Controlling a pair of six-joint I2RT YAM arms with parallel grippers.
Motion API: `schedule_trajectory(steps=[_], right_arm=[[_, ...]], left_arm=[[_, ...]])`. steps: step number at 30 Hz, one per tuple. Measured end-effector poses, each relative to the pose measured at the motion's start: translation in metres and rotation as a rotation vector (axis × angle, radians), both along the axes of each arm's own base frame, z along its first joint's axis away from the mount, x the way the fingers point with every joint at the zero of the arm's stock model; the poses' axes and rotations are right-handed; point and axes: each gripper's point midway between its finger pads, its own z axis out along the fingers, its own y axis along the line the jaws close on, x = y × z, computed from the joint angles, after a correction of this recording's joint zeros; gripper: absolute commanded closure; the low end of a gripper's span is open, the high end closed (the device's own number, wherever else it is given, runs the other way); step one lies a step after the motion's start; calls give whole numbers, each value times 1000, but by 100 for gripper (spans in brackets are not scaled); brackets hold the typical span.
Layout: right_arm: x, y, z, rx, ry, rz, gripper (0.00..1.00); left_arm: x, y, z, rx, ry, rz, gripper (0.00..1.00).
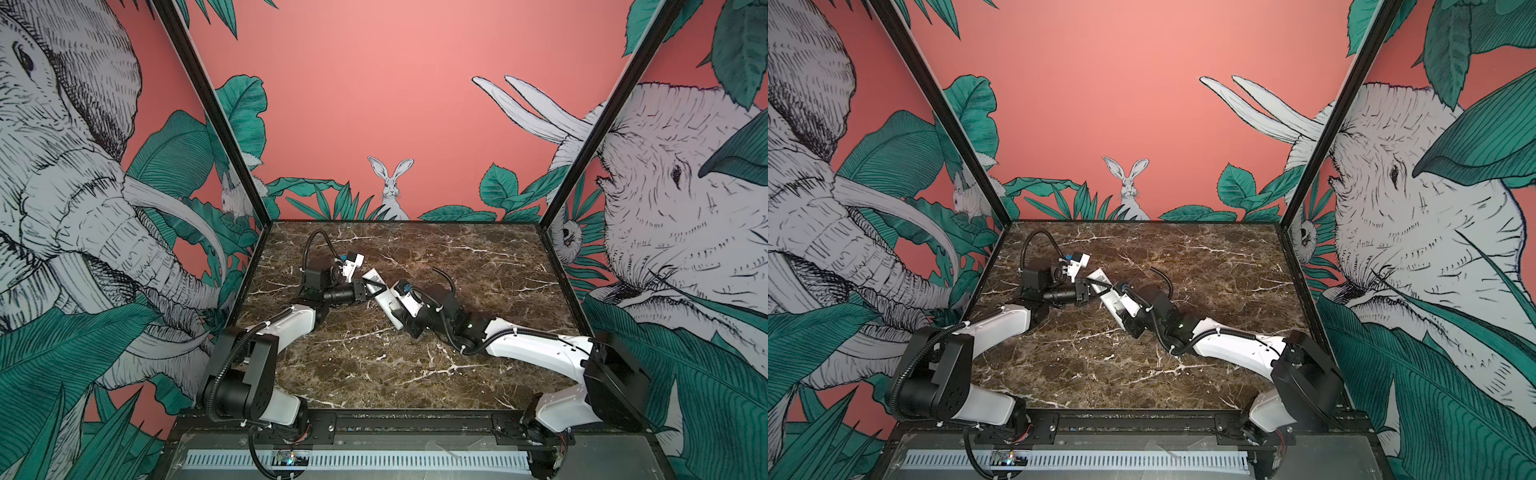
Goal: Load the batteries into the remote control
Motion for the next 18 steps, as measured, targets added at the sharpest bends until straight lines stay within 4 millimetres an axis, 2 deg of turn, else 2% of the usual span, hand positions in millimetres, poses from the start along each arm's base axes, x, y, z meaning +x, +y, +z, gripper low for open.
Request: schedule_trajectory(steps=[10,13,18], right_arm=[[-3,-4,3,-6,5,4,53],[-4,-6,9,2,7,5,50],[-1,-13,25,67,39,2,40]], left_arm=[[-3,-1,1,-7,3,-17,99],[-4,-1,1,-9,4,-21,99],[-4,-1,1,-11,4,-25,99]])
